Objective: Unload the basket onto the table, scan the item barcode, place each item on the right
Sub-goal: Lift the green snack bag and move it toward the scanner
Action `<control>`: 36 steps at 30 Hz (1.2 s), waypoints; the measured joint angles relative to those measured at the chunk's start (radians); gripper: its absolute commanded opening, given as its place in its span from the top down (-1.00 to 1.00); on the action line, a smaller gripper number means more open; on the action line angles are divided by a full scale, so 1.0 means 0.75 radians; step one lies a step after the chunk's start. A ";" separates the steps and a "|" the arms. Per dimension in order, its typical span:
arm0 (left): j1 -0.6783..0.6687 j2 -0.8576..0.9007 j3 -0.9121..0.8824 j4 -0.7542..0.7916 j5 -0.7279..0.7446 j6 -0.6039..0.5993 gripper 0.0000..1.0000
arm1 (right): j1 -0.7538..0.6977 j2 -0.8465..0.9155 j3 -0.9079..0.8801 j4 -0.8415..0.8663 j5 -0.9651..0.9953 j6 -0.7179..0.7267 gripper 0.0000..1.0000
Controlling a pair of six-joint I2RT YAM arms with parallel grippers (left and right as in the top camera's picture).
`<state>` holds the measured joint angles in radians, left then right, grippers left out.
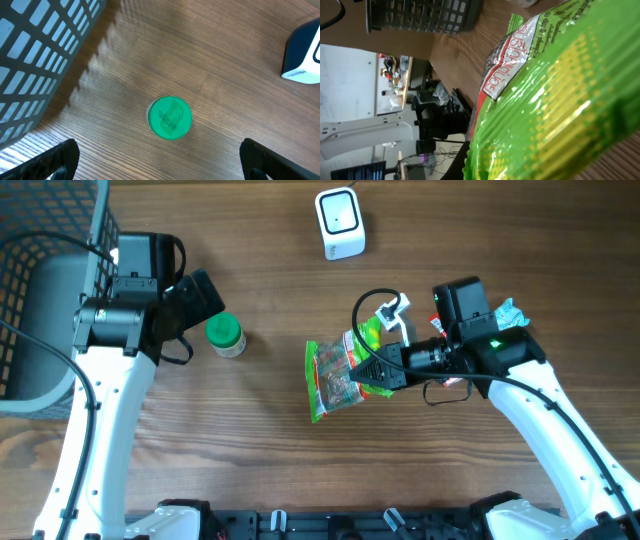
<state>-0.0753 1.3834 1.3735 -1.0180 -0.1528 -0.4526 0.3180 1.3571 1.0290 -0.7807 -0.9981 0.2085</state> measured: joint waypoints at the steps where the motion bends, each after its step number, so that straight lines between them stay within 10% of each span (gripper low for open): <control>1: 0.000 0.000 0.000 0.001 0.000 0.001 -1.00 | 0.000 0.000 0.000 0.000 -0.021 -0.012 0.92; 16: 0.000 0.000 0.000 -0.001 0.000 0.000 -1.00 | 0.000 0.000 -0.001 0.191 -0.532 -0.077 0.91; 29: 0.000 0.000 0.000 -0.001 -0.001 0.000 -1.00 | 0.002 0.002 0.067 -0.131 0.651 0.107 0.91; 36: 0.000 0.000 0.000 -0.001 -0.001 0.001 -1.00 | 0.002 0.133 0.938 -0.585 1.049 0.140 0.92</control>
<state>-0.0753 1.3834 1.3735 -1.0183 -0.1532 -0.4522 0.3191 1.4567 1.7329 -1.2198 -0.2111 0.3134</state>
